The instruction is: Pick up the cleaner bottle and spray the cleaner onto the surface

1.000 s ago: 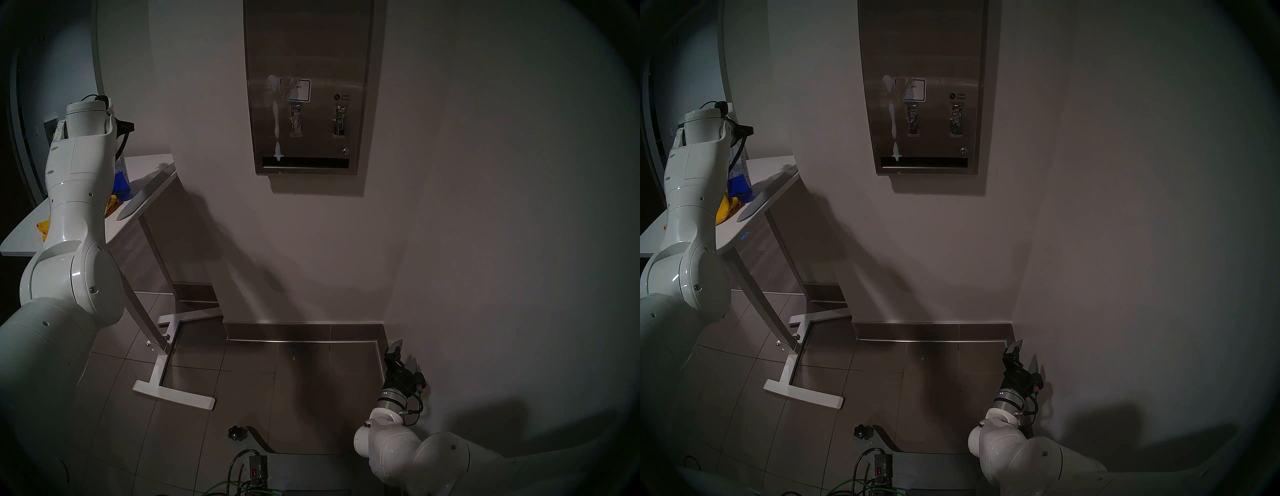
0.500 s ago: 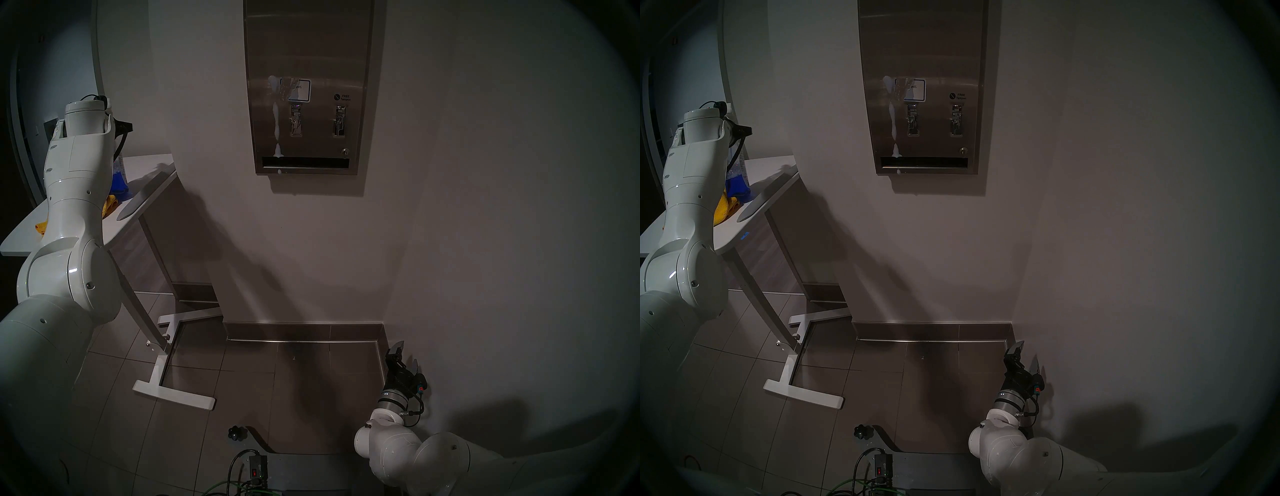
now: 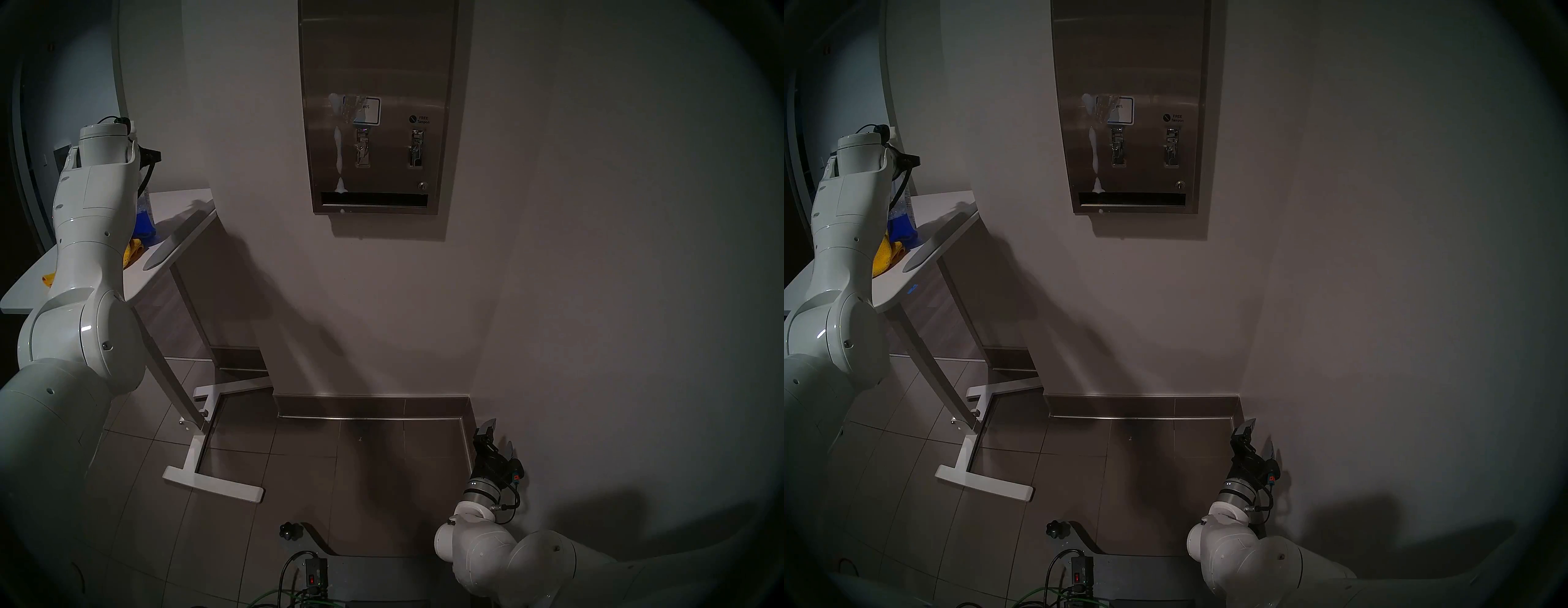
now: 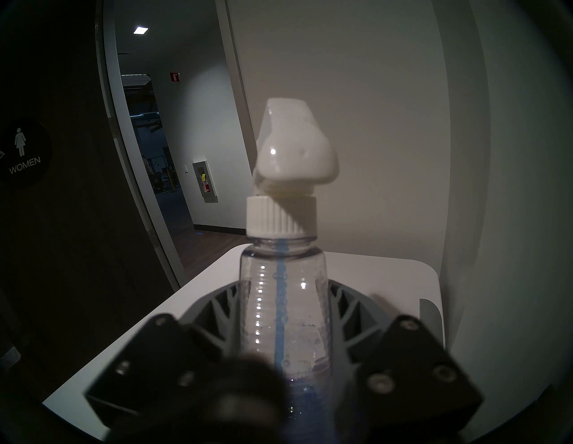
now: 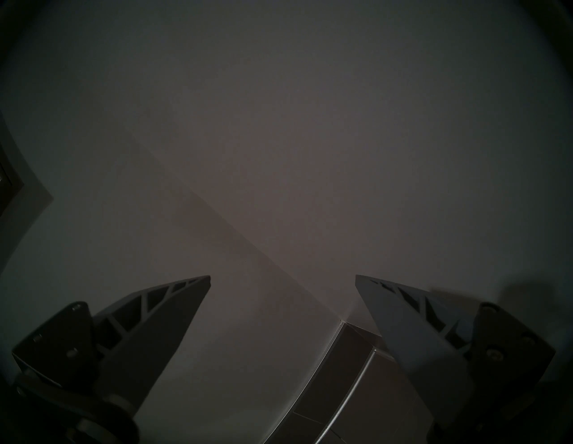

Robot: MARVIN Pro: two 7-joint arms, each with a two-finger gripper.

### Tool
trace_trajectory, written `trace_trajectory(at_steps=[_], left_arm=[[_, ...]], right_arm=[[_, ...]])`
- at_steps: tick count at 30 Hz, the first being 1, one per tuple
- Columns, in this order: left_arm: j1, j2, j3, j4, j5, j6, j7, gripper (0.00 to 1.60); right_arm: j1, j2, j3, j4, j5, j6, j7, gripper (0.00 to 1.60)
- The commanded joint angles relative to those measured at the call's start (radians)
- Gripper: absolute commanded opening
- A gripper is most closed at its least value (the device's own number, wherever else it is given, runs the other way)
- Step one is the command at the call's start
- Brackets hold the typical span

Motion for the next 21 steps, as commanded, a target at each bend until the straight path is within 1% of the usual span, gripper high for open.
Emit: trace_trajectory(at_steps=[1,12,21], left_arm=[[-0.071,0.013,0.003,-0.018,0.001,-0.034,0.0,1.6],[-0.087,0.018,0.014,-0.006,0.002,-0.05,0.0,1.6],[-0.119,0.029,0.022,-0.01,0.004,-0.067,0.001,1.6]], right_arm=[[0.011,0.001,-0.003,-0.014,-0.002,-0.005,0.014,1.6],[0.011,0.0,-0.002,-0.016,-0.002,-0.005,0.018,1.6],[0.011,0.001,-0.002,-0.015,-0.001,-0.005,0.021,1.6]])
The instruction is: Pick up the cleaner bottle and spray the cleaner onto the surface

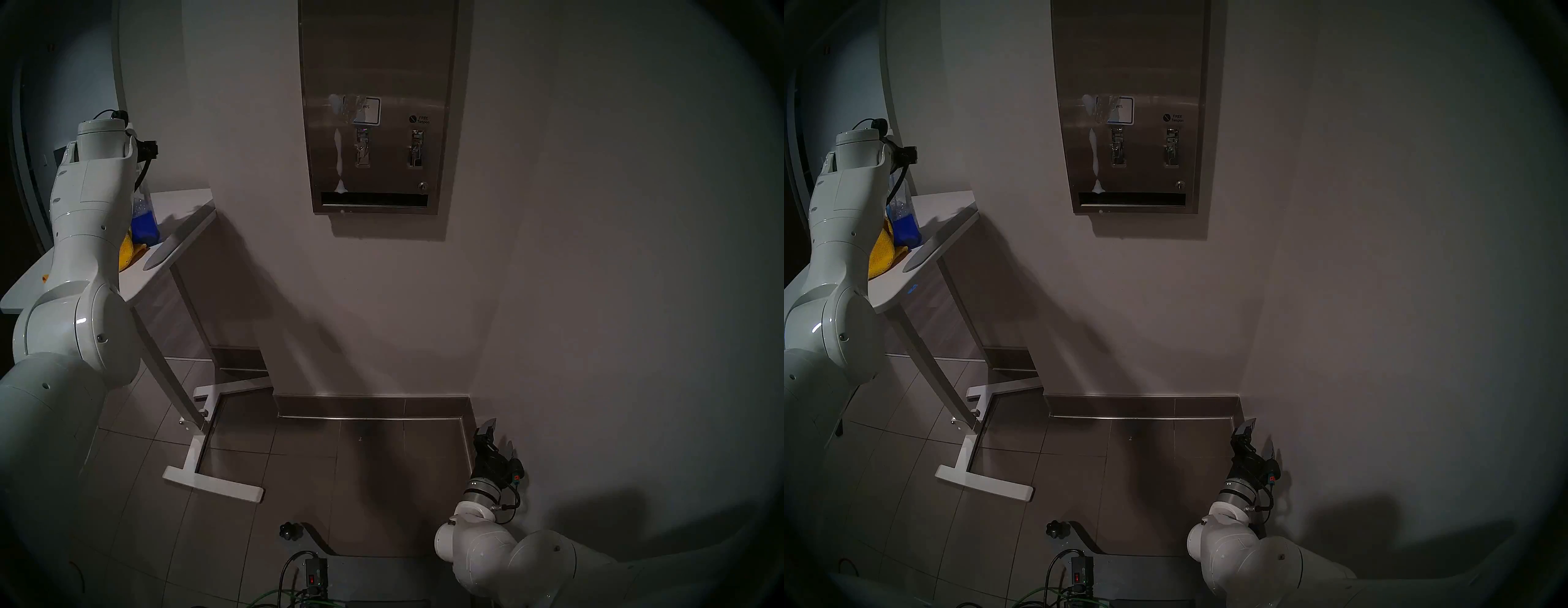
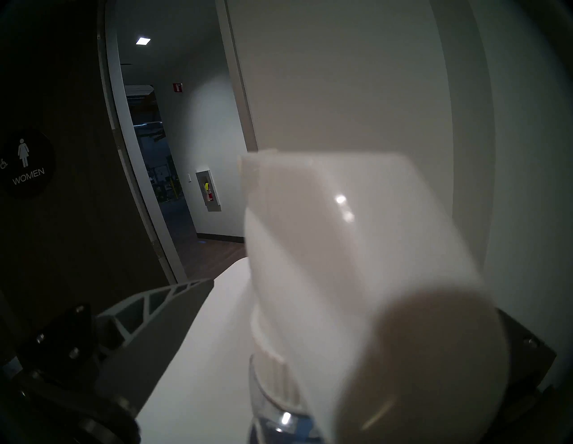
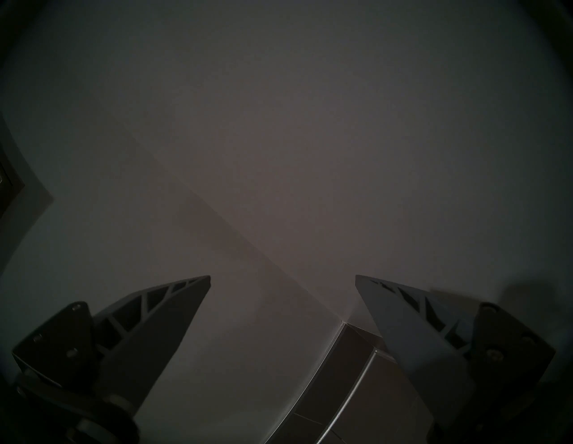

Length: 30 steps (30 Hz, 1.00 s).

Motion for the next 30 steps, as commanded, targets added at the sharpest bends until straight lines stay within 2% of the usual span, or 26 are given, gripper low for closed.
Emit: trace_trajectory(at_steps=[1,13,30], left_arm=[[-0.089,0.017,0.002,-0.034,0.001,-0.035,0.001,1.6],[-0.145,0.014,0.02,-0.052,0.003,-0.061,-0.001,1.6],[-0.22,-0.019,0.057,-0.075,-0.002,-0.101,-0.007,1.6]], right_arm=[[0.011,0.001,-0.003,-0.014,-0.003,-0.005,0.014,1.6],[0.01,0.001,-0.002,-0.012,-0.002,-0.005,0.014,1.6],[0.01,0.001,-0.003,-0.014,-0.002,-0.005,0.019,1.6]])
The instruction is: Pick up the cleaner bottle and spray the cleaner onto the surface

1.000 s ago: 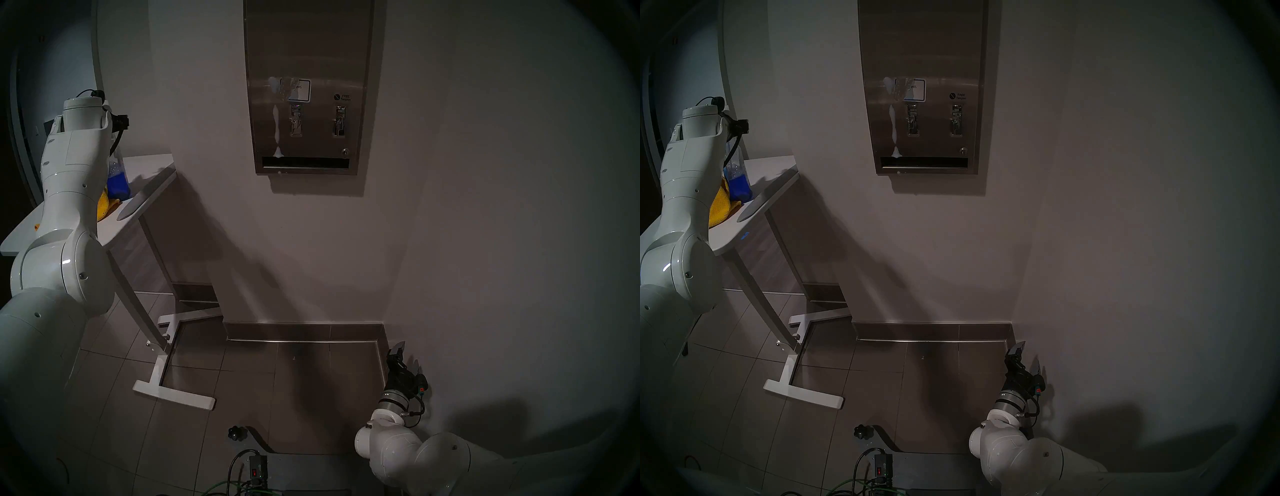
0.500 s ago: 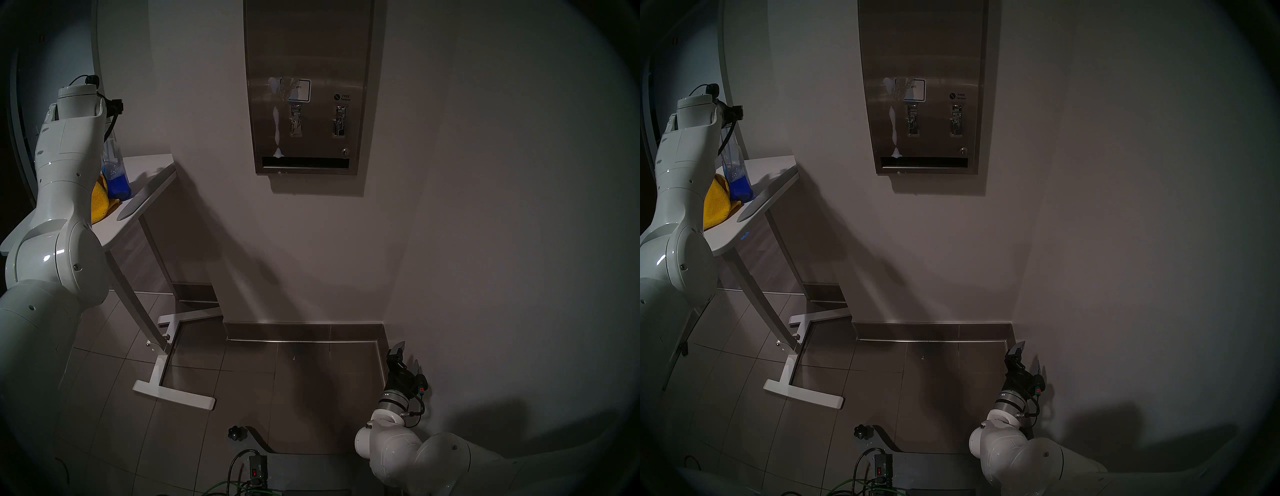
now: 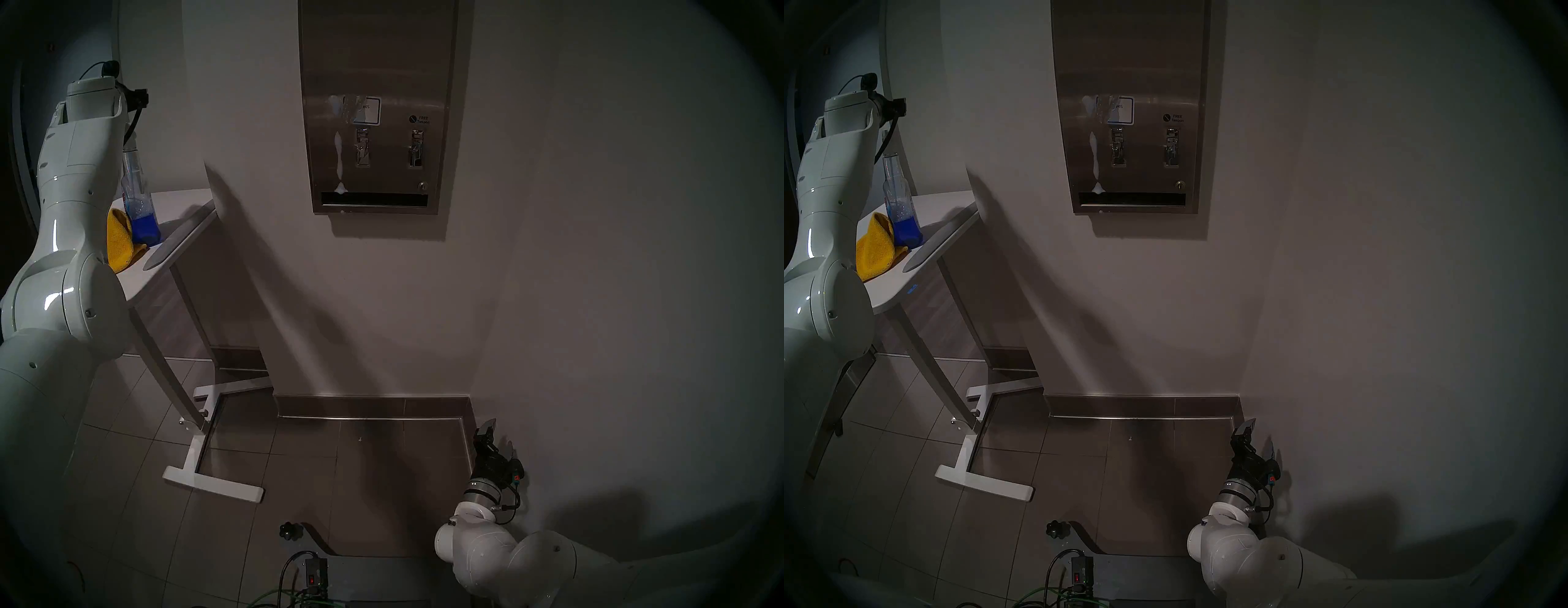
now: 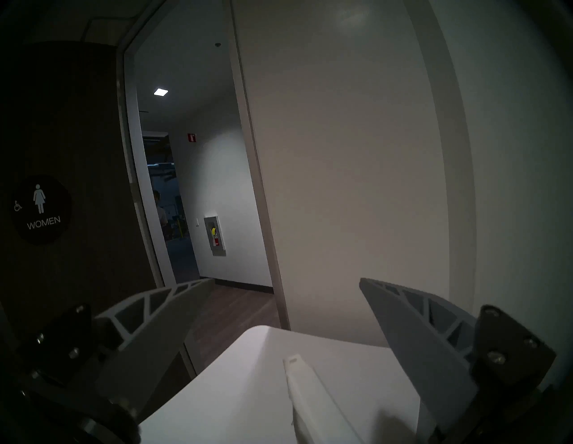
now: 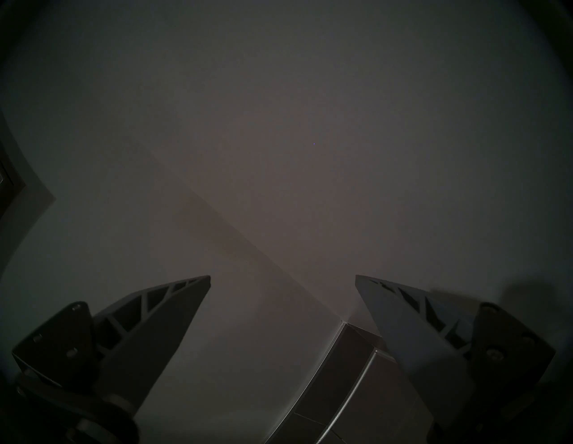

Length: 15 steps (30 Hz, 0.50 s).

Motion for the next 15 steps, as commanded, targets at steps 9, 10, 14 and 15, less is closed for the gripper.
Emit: trace_trajectory(at_steps=[9,10,14,15], left_arm=[[-0.124,-0.053,0.032,-0.041,-0.013,-0.053,-0.018,1.6],[-0.128,-0.058,0.035,-0.04,-0.015,-0.055,-0.02,1.6],[-0.136,-0.073,0.042,-0.038,-0.023,-0.061,-0.029,1.6],[-0.137,-0.075,0.044,-0.037,-0.025,-0.062,-0.03,1.6]], right_arm=[[0.013,-0.001,-0.003,-0.019,-0.003,-0.005,0.021,1.6],[0.013,0.0,-0.003,-0.02,-0.003,-0.005,0.023,1.6],[0.014,-0.001,-0.004,-0.023,-0.003,-0.005,0.028,1.6],[0.014,-0.001,-0.004,-0.024,-0.003,-0.005,0.029,1.6]])
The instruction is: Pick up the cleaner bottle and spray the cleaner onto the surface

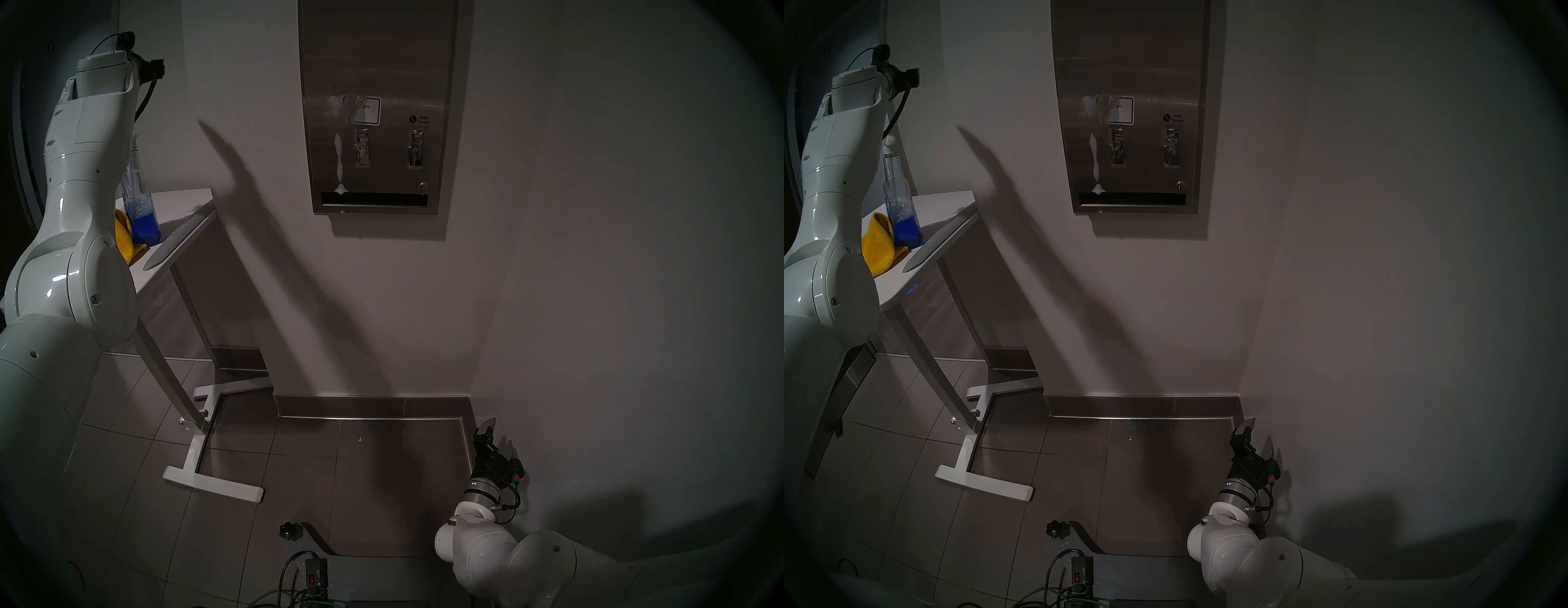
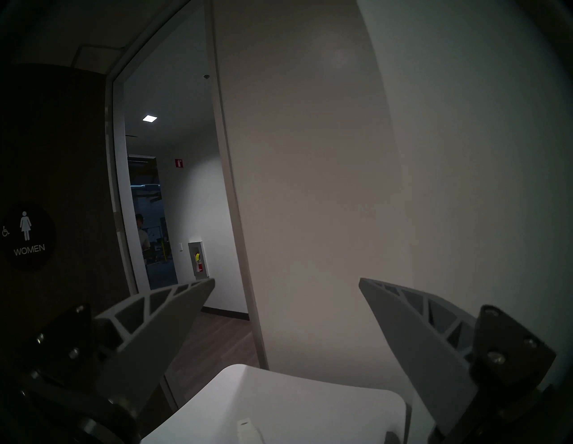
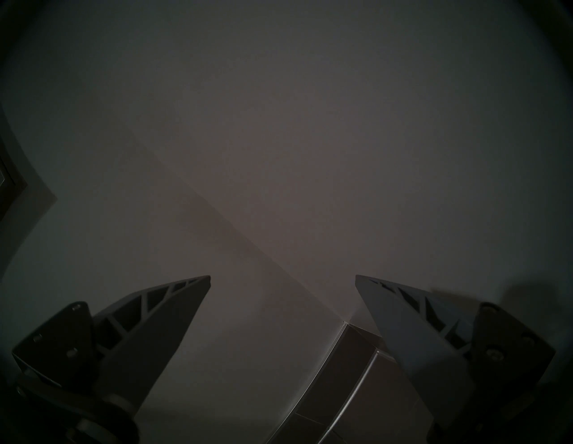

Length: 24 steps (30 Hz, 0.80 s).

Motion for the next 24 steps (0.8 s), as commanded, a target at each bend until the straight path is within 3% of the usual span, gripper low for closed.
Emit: trace_trajectory(at_steps=[1,7,8,9,24], left_arm=[[-0.082,-0.03,0.01,-0.028,-0.011,-0.032,-0.008,1.6],[-0.088,-0.05,0.022,-0.024,-0.023,-0.041,-0.021,1.6],[-0.089,-0.053,0.023,-0.023,-0.026,-0.043,-0.023,0.67],[-0.09,-0.055,0.025,-0.023,-0.028,-0.044,-0.025,0.0],[-0.087,-0.088,0.041,-0.02,-0.058,-0.059,-0.053,0.0]], right_arm=[[0.014,-0.001,-0.004,-0.022,-0.003,-0.005,0.022,1.6],[0.016,-0.002,-0.005,-0.029,-0.004,-0.005,0.034,1.6],[0.016,-0.002,-0.005,-0.031,-0.004,-0.005,0.037,1.6],[0.016,-0.002,-0.005,-0.032,-0.004,-0.005,0.039,1.6],[0.016,-0.002,-0.007,-0.059,-0.005,-0.005,0.076,1.6]])
